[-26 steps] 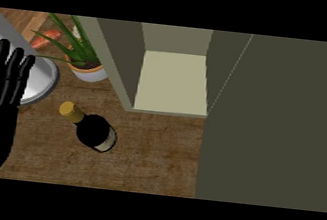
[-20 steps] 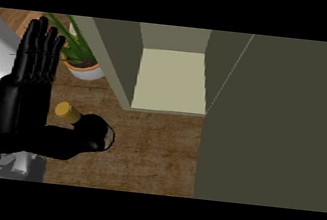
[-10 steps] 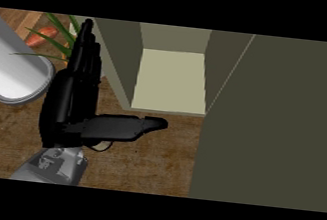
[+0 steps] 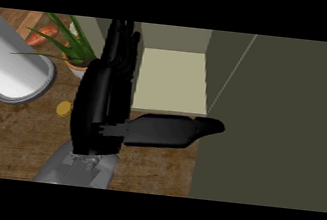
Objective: Pick up the wine, place it into the cabinet and close the cabinet
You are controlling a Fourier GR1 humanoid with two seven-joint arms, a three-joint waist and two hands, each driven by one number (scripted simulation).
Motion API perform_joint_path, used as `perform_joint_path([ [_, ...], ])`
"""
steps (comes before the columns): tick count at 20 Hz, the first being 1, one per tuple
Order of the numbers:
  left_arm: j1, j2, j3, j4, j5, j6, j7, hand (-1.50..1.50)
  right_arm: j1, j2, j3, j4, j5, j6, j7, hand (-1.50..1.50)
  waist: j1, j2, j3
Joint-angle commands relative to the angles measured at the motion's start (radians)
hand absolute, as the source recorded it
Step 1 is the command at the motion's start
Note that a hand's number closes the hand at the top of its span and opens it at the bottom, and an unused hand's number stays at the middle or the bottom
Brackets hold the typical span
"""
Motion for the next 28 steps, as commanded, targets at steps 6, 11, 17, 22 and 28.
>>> perform_joint_path([
  [6, -0.184, 0.0, -0.045, 0.042, -0.13, 0.124, 0.236, -1.5, 0.018, 0.0, 0.049, -0.196, 0.011, -0.054, 0.14, -1.5, 0.001, -0.001, 0.001],
  [11, -0.107, 0.0, -0.107, -0.012, -0.207, 0.156, 0.256, -1.5, 0.071, -0.008, 0.083, -0.213, 0.04, -0.063, 0.109, -1.5, 0.0, -0.001, 0.0],
  [17, -0.15, 0.0, -0.102, -0.055, -0.369, 0.131, 0.424, -1.5, 0.019, -0.024, 0.092, -0.253, 0.035, -0.09, 0.195, -1.5, 0.01, -0.005, 0.0],
  [22, -0.084, 0.0, -0.08, -0.117, -0.394, 0.081, 0.417, -1.5, 0.027, -0.023, 0.077, -0.276, 0.023, -0.115, 0.203, -1.5, 0.006, -0.003, 0.0],
  [28, -0.026, 0.004, -0.035, -0.209, -0.428, -0.016, 0.458, -1.5, 0.024, -0.031, 0.135, -0.284, 0.071, -0.123, 0.208, -1.5, 0.007, -0.005, 0.0],
])
